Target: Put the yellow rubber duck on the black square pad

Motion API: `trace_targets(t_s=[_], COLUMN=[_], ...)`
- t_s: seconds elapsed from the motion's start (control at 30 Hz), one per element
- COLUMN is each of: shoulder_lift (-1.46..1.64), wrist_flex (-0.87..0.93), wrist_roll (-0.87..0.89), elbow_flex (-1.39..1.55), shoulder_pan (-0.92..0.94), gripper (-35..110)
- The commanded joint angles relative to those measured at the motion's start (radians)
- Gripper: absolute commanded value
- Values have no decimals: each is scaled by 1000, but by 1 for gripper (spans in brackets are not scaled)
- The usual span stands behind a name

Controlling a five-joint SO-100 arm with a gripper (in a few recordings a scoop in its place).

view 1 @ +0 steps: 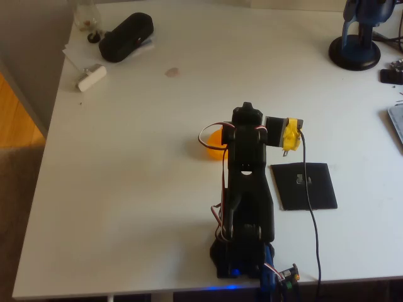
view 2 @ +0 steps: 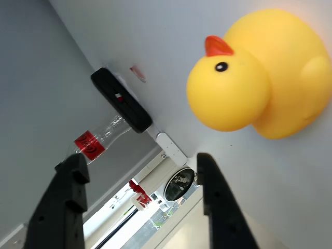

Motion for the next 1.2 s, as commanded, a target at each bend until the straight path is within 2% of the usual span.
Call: trace_targets(t_s=[0.0,0.17,0.4,0.9,1.17], shoulder_lift=[-3,-175,-383,-414,-577], wrist_flex=[8,-3,9,117,118], wrist_roll=[-11,-11,-12,-17,-15], elbow_flex=[-43,-52,-224,-287,-287], shoulder_pan=[8,5,8,9,11], gripper=[25,25,25,25,25])
